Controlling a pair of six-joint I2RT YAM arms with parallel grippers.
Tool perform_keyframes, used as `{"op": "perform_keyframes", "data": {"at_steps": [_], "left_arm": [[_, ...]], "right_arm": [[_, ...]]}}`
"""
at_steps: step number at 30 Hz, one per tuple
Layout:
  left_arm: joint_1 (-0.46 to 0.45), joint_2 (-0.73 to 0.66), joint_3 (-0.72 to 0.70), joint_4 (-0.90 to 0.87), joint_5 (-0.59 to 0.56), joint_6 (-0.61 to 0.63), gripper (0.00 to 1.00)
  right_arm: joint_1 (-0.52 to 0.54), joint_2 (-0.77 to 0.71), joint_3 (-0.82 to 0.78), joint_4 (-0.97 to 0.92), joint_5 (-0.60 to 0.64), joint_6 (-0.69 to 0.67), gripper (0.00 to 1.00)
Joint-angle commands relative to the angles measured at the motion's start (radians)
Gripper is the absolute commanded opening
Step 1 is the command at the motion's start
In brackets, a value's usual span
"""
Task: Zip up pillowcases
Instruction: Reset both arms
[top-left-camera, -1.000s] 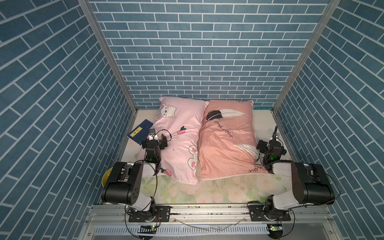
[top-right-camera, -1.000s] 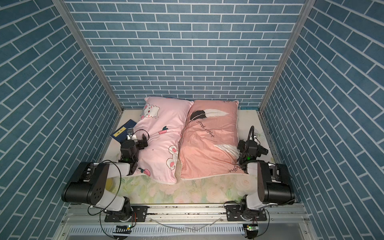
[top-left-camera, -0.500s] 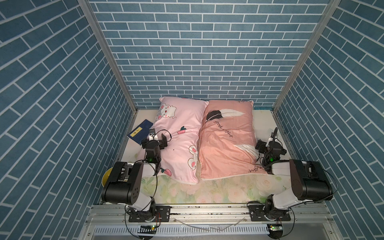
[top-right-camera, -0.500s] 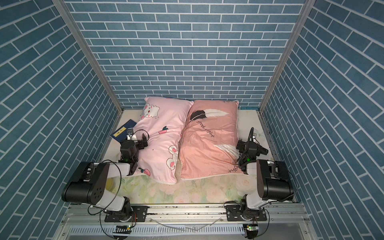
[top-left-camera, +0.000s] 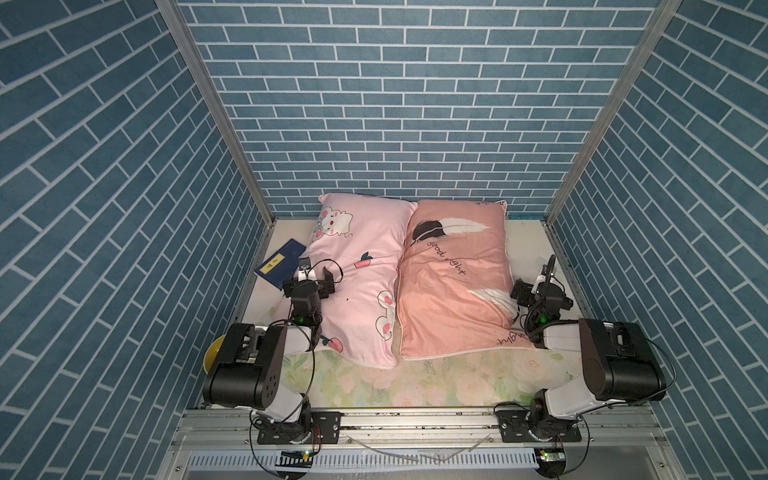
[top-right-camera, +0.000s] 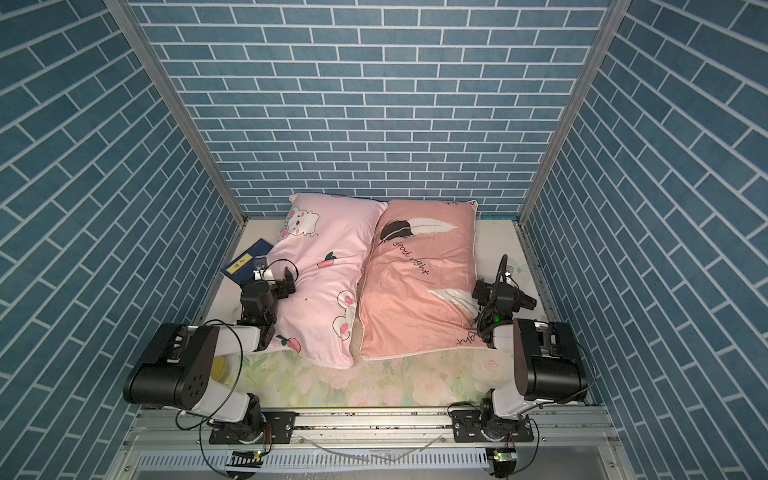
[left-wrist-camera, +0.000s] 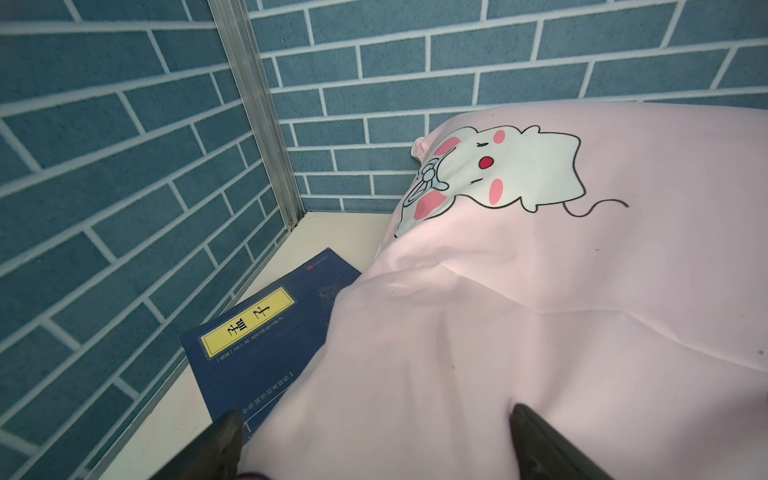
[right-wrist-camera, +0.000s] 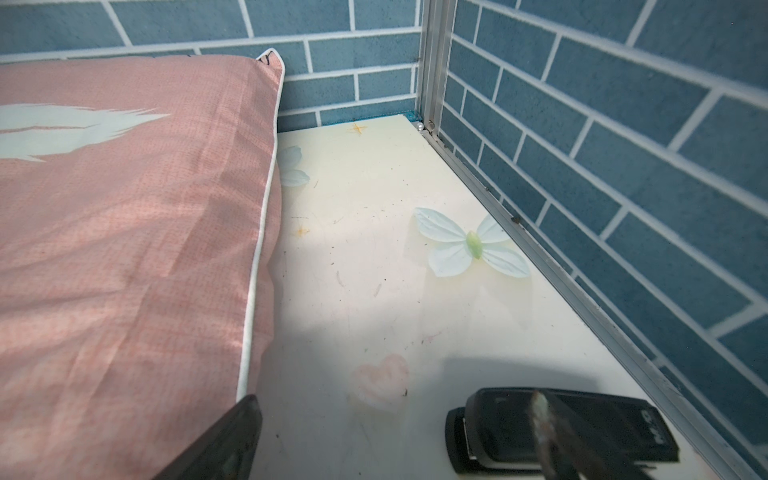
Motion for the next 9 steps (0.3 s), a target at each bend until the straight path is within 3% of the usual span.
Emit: {"op": "perform_keyframes", "data": {"at_steps": [1, 9], "left_arm": [[0.015, 0.021, -0.029, -0.060, -0.014, 0.029, 1.00], [0.015, 0.022, -0.029, -0.060, -0.014, 0.030, 1.00]], "right_arm": [[0.006, 0.006, -0.006, 0.023, -0.005, -0.038, 0.99], [0.006, 0.004, -0.013, 0.034, -0.006, -0.038, 0.99]]}}
